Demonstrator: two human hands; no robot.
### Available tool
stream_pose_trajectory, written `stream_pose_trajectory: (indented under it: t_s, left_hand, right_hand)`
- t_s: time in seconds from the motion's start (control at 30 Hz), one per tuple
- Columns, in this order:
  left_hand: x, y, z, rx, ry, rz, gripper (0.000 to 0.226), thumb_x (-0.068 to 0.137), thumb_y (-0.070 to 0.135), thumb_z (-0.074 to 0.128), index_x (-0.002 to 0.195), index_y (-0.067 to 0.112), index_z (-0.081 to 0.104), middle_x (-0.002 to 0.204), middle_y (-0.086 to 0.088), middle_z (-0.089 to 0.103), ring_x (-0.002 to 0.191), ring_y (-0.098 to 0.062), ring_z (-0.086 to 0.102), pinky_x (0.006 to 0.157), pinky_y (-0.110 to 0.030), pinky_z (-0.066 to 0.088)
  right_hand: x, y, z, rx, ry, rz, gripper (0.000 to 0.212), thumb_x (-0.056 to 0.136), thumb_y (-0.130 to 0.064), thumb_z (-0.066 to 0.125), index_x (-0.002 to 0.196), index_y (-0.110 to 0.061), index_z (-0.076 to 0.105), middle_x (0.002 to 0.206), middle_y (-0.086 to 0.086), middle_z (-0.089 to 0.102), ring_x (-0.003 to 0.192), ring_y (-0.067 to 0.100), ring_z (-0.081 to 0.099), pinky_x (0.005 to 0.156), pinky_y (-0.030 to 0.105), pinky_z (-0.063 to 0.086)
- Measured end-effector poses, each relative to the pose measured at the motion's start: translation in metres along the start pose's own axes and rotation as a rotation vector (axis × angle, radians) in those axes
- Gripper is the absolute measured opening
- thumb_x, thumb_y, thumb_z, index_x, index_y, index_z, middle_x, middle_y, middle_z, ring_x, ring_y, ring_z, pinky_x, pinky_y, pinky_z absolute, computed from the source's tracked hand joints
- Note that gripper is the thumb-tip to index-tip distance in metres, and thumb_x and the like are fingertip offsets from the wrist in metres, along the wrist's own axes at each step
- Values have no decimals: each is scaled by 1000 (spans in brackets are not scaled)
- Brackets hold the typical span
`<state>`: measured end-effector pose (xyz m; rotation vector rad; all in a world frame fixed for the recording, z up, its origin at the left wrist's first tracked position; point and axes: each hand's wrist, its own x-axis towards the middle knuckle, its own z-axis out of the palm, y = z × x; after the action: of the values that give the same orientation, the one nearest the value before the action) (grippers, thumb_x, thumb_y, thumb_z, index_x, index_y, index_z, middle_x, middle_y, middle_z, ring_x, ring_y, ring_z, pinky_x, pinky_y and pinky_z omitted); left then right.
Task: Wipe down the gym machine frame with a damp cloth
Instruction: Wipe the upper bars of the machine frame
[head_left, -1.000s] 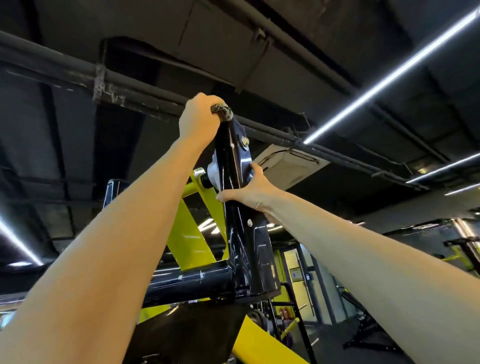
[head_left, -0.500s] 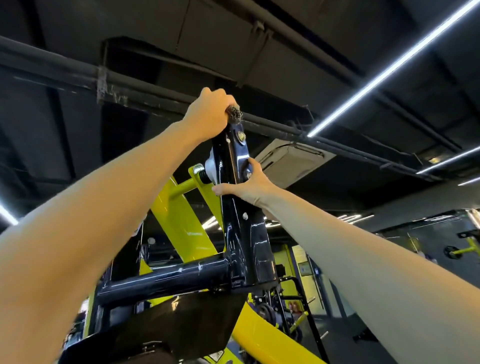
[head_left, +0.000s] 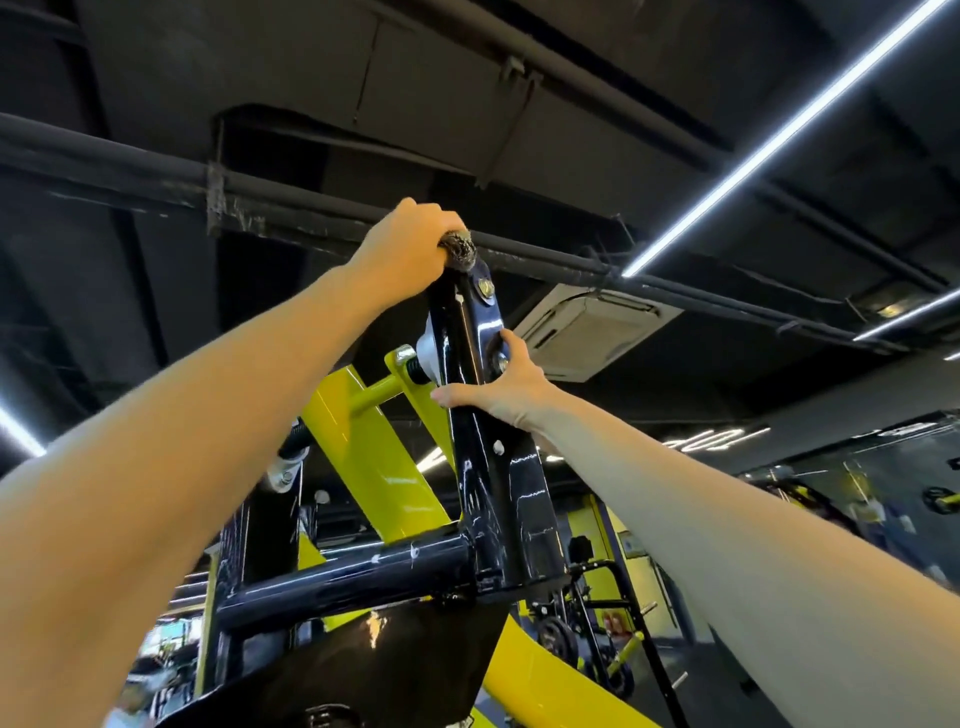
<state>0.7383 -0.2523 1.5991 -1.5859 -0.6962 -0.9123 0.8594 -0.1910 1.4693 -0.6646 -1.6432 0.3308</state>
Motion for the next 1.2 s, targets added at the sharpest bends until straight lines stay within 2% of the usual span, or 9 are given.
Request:
stream_pose_trajectory:
  t_s: [0.2, 0.33, 0.5, 0.63, 0.77, 0.93, 1.0, 1.1, 1.2]
  left_hand:
    - [-10, 23, 11, 19, 13, 2, 17, 93, 15, 53, 110, 19, 50, 99, -10, 52, 83, -28, 54, 68, -34, 37]
    - [13, 4, -5, 27, 88, -130, 19, 88, 10, 57, 106, 14, 56, 98, -16, 60, 96, -36, 55, 74, -42, 41]
    - [-27, 19, 8, -26, -54, 140, 20, 85, 10, 63, 103, 18, 63, 93, -7, 61, 88, -26, 56, 79, -40, 45]
    - [-22, -3, -8, -118, 47, 63, 19, 80, 6, 71, 98, 12, 68, 89, -12, 70, 87, -32, 64, 80, -42, 51]
    - [-41, 20, 4, -45, -89, 258, 23, 80, 3, 66, 101, 11, 70, 91, -13, 67, 91, -32, 57, 79, -43, 47]
    - [-42, 8, -4, -70, 38, 114, 20, 81, 3, 67, 100, 9, 69, 96, -13, 68, 94, -34, 57, 82, -42, 44]
    - [-58, 20, 1, -60, -6, 185, 21, 82, 3, 67, 102, 9, 69, 96, -9, 67, 94, -29, 57, 80, -38, 43]
    - [-65, 17, -1, -208, -57, 176, 19, 81, 4, 70, 98, 11, 68, 92, -4, 68, 87, -21, 62, 78, -35, 49]
    - [-60, 11, -1, -282, 43, 52, 16, 80, 4, 70, 94, 13, 68, 91, -4, 70, 86, -22, 63, 77, -42, 52]
  right_hand:
    - [-4, -1, 2, 3, 12, 19, 121, 67, -43, 84, 153, -32, -1, 159, 12, 10, 144, 37, 18, 115, 53, 25]
    - [-7, -3, 2, -10, 8, 28, 122, 68, -43, 84, 154, -31, -2, 160, 13, 4, 146, 36, 12, 117, 53, 22]
    - [-7, -2, 5, 7, 1, 48, 127, 67, -45, 84, 152, -31, -9, 161, 12, 4, 147, 34, 9, 118, 52, 19]
    - [-9, -2, 4, 95, 11, 81, 136, 68, -42, 84, 148, -28, -25, 161, 9, 12, 147, 32, 14, 118, 52, 18]
    - [-9, 4, 8, 167, 46, 102, 135, 64, -45, 86, 152, -28, -15, 160, 7, 17, 144, 29, 23, 117, 50, 24]
    - [-15, -2, 15, 169, 45, 132, 143, 46, -56, 89, 153, -31, -2, 157, 9, 23, 139, 33, 31, 111, 53, 33]
    - [-16, -1, 14, 163, 44, 111, 145, 38, -60, 87, 153, -29, 4, 154, 9, 27, 138, 31, 32, 112, 52, 32]
    - [-15, 5, 7, 229, -12, 103, 126, 60, -45, 88, 154, -25, 6, 153, 6, 32, 136, 28, 37, 113, 49, 32]
    - [-22, 6, -4, 324, -88, 114, 114, 63, -39, 87, 152, -28, 16, 145, 9, 43, 126, 29, 48, 106, 51, 40]
